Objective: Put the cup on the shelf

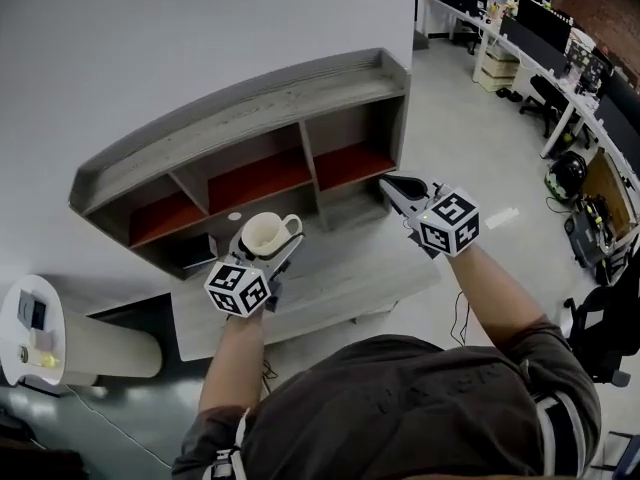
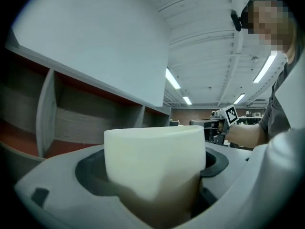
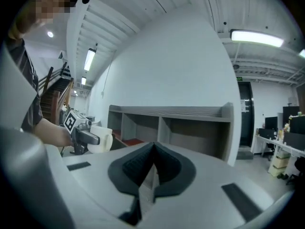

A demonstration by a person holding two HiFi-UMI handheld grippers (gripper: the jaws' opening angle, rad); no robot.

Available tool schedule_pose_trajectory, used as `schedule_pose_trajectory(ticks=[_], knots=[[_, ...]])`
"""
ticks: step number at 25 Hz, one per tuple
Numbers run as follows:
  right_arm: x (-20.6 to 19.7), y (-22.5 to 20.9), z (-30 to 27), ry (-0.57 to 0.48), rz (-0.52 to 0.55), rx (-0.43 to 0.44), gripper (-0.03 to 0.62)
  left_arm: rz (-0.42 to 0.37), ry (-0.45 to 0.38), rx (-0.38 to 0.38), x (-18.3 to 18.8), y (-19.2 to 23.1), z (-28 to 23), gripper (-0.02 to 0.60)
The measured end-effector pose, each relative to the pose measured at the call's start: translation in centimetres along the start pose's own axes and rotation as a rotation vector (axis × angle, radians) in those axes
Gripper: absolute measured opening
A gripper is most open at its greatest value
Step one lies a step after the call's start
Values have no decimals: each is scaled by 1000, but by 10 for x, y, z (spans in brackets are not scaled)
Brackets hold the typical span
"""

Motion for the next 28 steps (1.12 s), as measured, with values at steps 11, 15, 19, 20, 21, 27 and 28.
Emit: schedule_pose_trajectory(ticks=[11, 15, 19, 20, 21, 27, 28], knots=[[39, 76, -143, -52, 20, 207, -8, -3, -67, 214, 39, 114, 93, 434], [46, 102, -177, -59, 24, 268, -9, -28, -78, 295, 53, 151, 123, 434], [53, 125, -205, -66, 30, 318, -8, -38, -94, 367, 64, 184, 148, 434], [55, 130, -211, -69, 33, 329, -8, -43, -95, 383, 66, 192, 152, 434], [57, 134, -217, -71, 36, 339, -9, -48, -96, 397, 69, 199, 156, 434], [69, 153, -251, -90, 49, 382, -9, -61, -121, 453, 87, 234, 168, 434], [72, 154, -256, -94, 51, 387, -9, -62, -124, 460, 90, 239, 169, 434]])
Point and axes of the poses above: the fingertips, and each gripper's own axes: z backward along the fingers, y to its left, x out of its top, the point moved 6 cm from there along z, backward along the fingers, and after that the axes turned 13 degrees about z, right-handed, at the moved point
